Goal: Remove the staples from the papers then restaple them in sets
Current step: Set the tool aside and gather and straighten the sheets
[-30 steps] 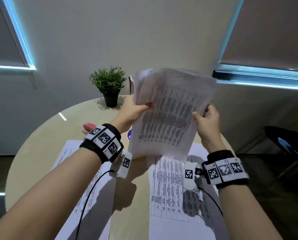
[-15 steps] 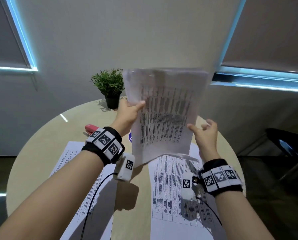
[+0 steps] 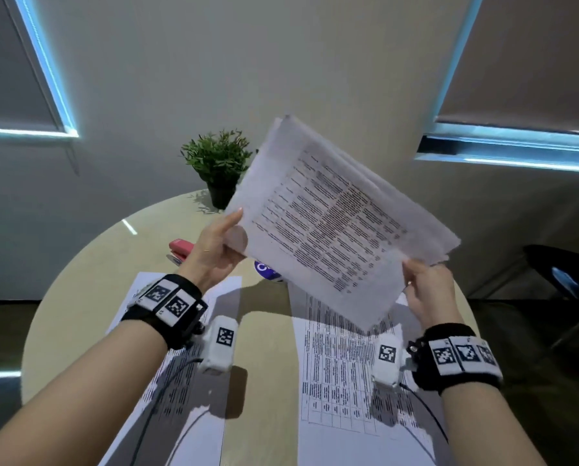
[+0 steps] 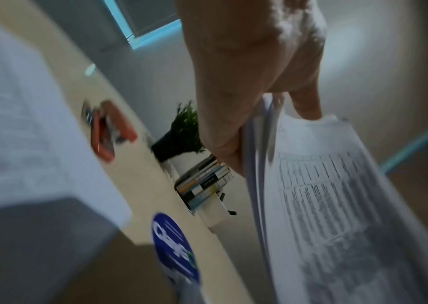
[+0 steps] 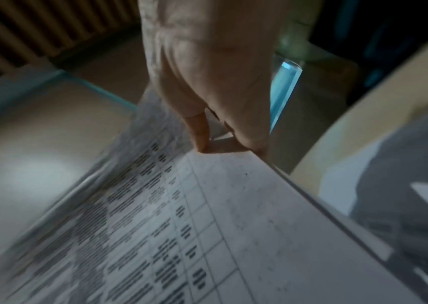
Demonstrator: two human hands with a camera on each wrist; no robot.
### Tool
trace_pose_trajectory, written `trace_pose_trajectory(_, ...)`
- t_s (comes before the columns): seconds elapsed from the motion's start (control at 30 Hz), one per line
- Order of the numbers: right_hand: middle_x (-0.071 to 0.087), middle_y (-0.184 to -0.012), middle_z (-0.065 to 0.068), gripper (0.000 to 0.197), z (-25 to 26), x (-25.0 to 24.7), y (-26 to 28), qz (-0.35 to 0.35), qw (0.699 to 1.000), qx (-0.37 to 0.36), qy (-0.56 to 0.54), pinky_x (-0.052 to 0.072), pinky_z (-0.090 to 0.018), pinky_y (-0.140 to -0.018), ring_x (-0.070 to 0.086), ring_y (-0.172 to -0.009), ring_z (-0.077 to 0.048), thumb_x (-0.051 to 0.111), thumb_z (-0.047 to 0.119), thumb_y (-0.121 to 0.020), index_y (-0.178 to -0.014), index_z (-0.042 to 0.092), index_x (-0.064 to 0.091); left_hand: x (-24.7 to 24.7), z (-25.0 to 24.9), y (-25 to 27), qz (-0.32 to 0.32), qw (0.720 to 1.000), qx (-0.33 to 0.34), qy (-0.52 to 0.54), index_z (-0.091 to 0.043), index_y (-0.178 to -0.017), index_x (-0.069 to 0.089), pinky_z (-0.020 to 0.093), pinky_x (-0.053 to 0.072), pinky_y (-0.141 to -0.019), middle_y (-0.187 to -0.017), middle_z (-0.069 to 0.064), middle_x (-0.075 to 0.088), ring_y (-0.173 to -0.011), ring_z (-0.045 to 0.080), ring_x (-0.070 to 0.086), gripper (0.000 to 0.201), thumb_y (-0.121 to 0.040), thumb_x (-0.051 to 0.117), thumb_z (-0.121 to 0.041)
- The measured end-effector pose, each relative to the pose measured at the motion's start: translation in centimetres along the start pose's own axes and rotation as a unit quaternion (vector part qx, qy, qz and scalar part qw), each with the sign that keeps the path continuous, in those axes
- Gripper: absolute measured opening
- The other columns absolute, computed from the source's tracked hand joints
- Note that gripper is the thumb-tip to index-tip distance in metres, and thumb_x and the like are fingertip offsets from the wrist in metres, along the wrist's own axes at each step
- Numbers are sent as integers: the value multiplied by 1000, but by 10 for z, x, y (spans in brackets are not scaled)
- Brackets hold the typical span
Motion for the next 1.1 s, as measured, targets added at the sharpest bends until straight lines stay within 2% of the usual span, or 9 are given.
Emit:
trace_pose_trajectory(0.07,67,-64,3,23,8,-5,-1,1,999,-51,10,48,-12,-47,62,-56,-3,54,-16,-88,-79,6,56,-6,-2,1,10,995,-16,-97,-1,-127,58,40,55,-85,-121,18,66,-107,35,64,50,-84,68,-25)
trace_pose_trajectory(0.13,68,-70,0,28,11,-3,-1,7,997,-79,12,52,-19,-53,64,-64,-10,55,-19,-83,-81,9,58,-5,-2,1,13,981,-7,-194,-1,-121,62,32,59,-74,-114,17,69,-102,31,68,42,-83,70,-16)
trace_pose_trajectory(0.2,62,-75,-4,31,15,2,2,17,993,-108,48,50,-22,-57,59,-68,-13,52,-21,-82,-81,9,58,-1,1,1,26,973,12,-231,-4,-120,62,27,57,-79,-113,11,71,-103,23,68,41,-80,71,-6)
trace_pose_trajectory(0.3,63,-78,-3,30,19,3,4,43,989,-138,39,50,-17,-61,58,-71,-10,49,-21,-83,-88,6,60,-3,4,0,17,972,48,-231,-4,-122,62,23,54,-86,-116,10,70,-107,21,67,43,-80,71,-1)
trace_pose_trajectory(0.47,68,-85,0,30,22,-3,2,58,987,-150,7,52,-21,-69,64,-73,-5,60,-16,-82,-90,13,63,-8,7,2,25,978,70,-196,0,-119,62,35,51,-94,-115,16,69,-106,25,67,46,-74,73,-2)
trace_pose_trajectory(0.6,66,-92,-3,36,14,-5,6,75,986,-139,43,53,-16,-58,66,-74,-4,62,-13,-82,-110,9,56,-5,16,2,44,977,55,-203,-4,-115,65,30,54,-85,-110,10,71,-99,16,70,46,-70,74,-10)
trace_pose_trajectory(0.73,65,-87,-3,19,11,-1,12,78,984,-141,82,51,-15,-52,65,-69,-6,61,-7,-86,-101,4,60,-1,20,0,34,974,67,-214,-4,-115,65,32,52,-85,-109,9,71,-95,14,70,36,-79,71,-6)
trace_pose_trajectory(0.97,58,-98,0,39,21,-9,3,34,987,-152,42,48,-9,-56,55,-87,-9,58,-14,-83,-108,17,55,3,7,-3,54,974,90,-201,-10,-104,70,32,57,-82,-102,9,73,-95,18,69,39,-67,82,-11)
trace_pose_trajectory(1.1,59,-99,5,45,18,-7,4,34,989,-140,39,48,-7,-56,57,-88,-4,58,-13,-86,-119,17,50,5,17,-3,56,971,85,-216,-11,-107,68,22,55,-72,-97,0,75,-89,8,70,29,-79,71,-5)
Point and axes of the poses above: each hand's wrist, its own y-axis away from the middle knuckle, its own x-axis out of the palm, z = x × y, the point moved 3 cm from there along -y, towards the middle knuckle
